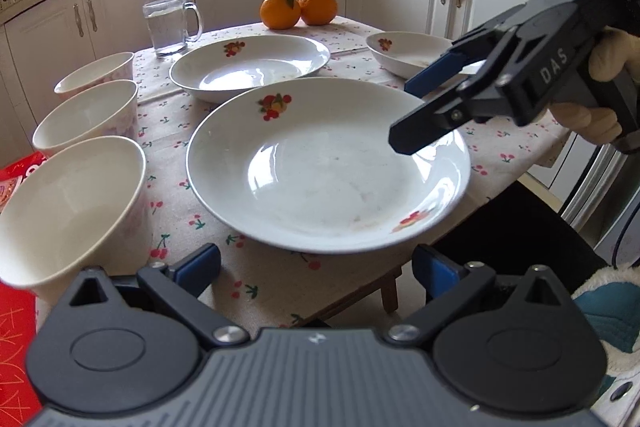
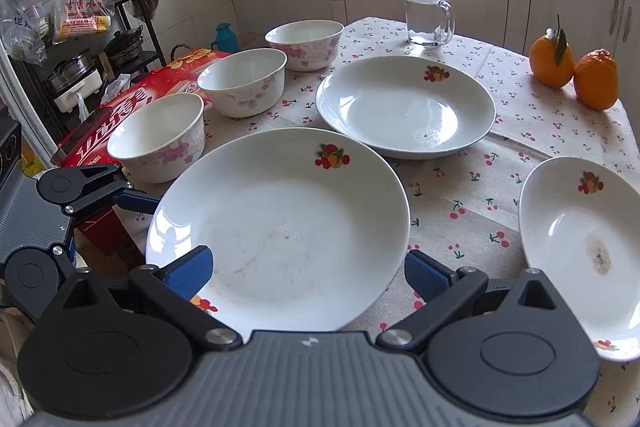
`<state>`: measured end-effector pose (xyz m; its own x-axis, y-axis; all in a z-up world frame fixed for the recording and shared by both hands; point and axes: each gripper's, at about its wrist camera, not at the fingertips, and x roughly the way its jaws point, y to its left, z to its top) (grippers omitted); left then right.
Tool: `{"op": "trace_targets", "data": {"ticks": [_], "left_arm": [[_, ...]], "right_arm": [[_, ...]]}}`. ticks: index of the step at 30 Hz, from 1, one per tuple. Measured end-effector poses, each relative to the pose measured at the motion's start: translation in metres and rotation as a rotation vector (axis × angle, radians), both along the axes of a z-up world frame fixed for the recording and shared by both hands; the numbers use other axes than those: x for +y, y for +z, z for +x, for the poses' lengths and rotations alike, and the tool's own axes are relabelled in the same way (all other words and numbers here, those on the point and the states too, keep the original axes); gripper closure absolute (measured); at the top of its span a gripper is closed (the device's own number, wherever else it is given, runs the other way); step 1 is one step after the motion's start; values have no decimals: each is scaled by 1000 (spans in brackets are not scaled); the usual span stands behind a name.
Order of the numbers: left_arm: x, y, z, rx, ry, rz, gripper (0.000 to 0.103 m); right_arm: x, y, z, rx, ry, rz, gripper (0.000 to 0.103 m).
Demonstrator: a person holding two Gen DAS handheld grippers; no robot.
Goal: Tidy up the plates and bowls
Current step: 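Withdraw the left tool while the right tool grasps a flowered white plate's rim, then lift the flowered white plate with the right tool and carry it toward another plate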
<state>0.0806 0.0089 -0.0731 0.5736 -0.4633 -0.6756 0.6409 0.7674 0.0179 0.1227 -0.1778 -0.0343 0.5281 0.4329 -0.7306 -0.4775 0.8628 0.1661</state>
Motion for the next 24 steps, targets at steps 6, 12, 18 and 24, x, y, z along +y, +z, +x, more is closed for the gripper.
{"op": "trace_targets", "data": {"ticks": [6,12,18,24], "left_arm": [[-6,0,1,-10,-15,9,2],[-9,1,7,5,-20,-11,2],[-10,0,10,2,-31,-19,3],[-9,1,11,9,-27,-26,5]], "right_arm": [[-1,-8,25,40,19,18,0],[-1,-15,48,77,43,41,2],[-2,-21,70,128,71,87,11],[-2,-18,80,143,98,103,16]]}}
